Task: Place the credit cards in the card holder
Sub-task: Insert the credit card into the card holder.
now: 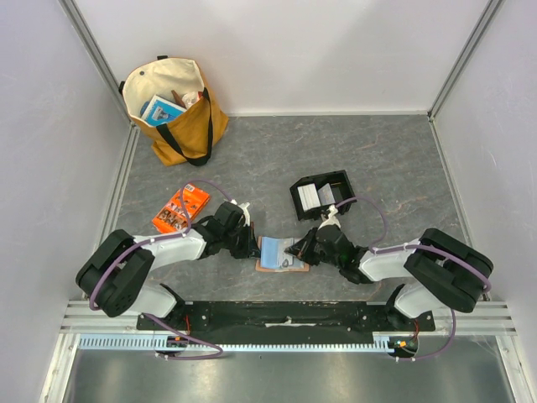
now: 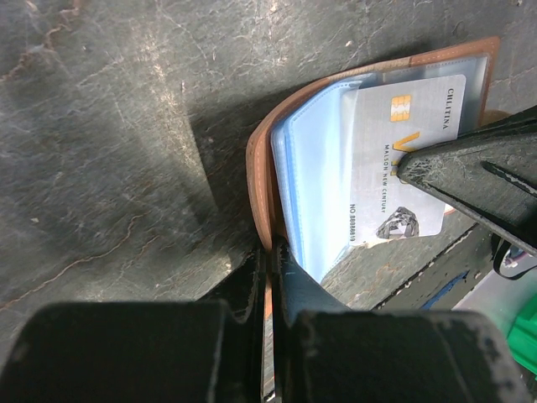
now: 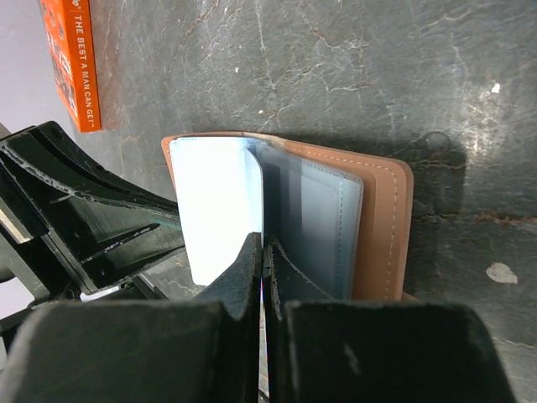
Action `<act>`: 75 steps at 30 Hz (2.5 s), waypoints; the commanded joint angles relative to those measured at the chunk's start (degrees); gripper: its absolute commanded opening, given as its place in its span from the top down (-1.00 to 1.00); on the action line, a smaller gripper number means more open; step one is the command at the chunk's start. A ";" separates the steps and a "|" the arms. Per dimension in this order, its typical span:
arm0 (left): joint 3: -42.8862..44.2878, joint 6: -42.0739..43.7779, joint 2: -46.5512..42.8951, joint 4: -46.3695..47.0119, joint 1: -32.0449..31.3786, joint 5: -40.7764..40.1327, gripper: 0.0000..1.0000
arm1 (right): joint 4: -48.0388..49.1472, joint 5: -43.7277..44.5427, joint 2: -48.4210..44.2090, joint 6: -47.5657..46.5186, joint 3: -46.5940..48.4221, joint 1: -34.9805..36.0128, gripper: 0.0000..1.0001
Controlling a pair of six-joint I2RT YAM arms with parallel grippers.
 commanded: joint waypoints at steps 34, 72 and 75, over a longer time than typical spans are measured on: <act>-0.93 0.91 1.56 -2.86 -0.34 -3.83 0.96 | -31.96 7.71 -0.86 -10.71 14.81 0.63 -0.21; -0.40 1.26 1.47 -2.59 -0.26 -3.21 0.97 | -17.72 -3.10 2.83 -13.70 17.71 3.18 0.40; -0.40 1.34 1.12 -2.95 -0.26 -3.21 0.96 | -23.77 3.21 0.03 -15.37 18.94 3.01 0.26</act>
